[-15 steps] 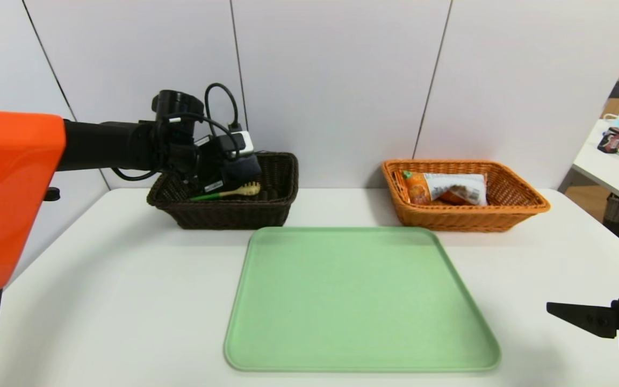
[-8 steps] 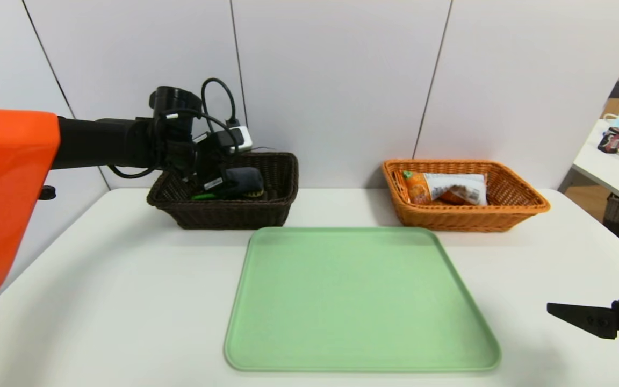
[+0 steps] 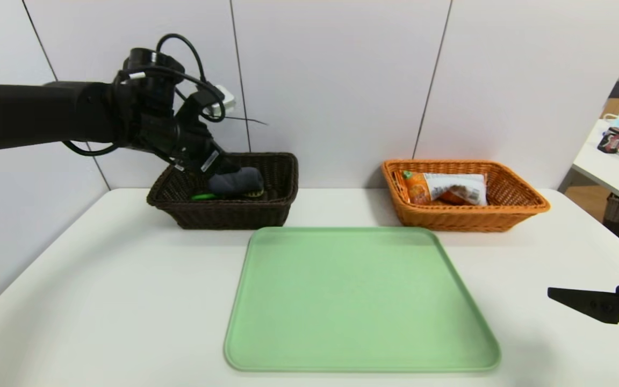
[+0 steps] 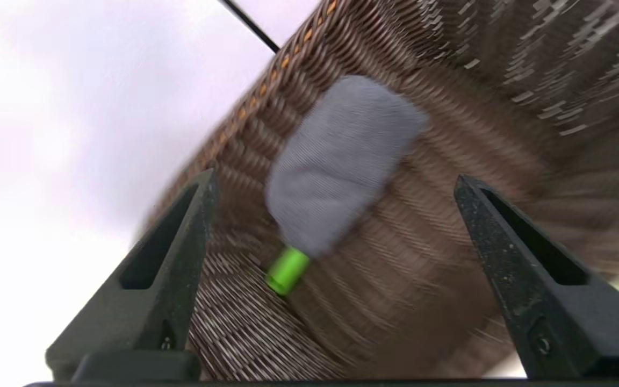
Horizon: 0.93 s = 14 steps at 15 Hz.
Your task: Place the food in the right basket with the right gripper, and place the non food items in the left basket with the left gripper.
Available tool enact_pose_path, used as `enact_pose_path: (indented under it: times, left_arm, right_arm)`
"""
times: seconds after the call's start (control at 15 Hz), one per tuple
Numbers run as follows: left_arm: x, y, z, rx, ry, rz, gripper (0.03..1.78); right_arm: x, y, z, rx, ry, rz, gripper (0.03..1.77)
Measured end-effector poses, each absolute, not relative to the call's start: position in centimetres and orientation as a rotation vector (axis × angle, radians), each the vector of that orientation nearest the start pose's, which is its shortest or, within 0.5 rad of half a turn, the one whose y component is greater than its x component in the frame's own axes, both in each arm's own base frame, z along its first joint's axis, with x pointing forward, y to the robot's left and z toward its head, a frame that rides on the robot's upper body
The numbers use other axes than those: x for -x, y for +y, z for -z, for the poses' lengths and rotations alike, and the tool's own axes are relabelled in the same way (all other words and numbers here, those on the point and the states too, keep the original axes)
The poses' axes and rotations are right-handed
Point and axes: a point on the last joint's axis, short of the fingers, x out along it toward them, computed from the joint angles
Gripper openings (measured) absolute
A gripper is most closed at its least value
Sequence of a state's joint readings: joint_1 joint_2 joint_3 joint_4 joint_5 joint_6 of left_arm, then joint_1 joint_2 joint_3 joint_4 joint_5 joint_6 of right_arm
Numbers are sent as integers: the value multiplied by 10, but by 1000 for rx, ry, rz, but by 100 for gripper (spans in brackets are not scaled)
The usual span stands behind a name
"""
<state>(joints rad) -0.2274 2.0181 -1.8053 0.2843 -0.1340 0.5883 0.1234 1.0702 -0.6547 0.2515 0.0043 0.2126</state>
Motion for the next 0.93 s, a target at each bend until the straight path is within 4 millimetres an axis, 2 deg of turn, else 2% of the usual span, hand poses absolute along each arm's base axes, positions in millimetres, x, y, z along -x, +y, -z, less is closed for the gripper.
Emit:
enact_pose_path:
  times: [0.27,0.53,0.73,0.93]
  left_arm:
    - [-346,-86,-284,-404,505,306,162]
    - [-282,-69,-301,-328,548,168,166]
    - [-229,-54,-295,-294,583,71,167]
    - [-183,-42,-277,-243,617,10,167]
  right_arm:
    - [-128,18,-211,-162,631,-77,170]
    - [-129,25,-224,-150,592,-147,170]
    - [-128,32,-227,-132,583,-201,170]
    - [-123,34,-230,-112,573,-229,170]
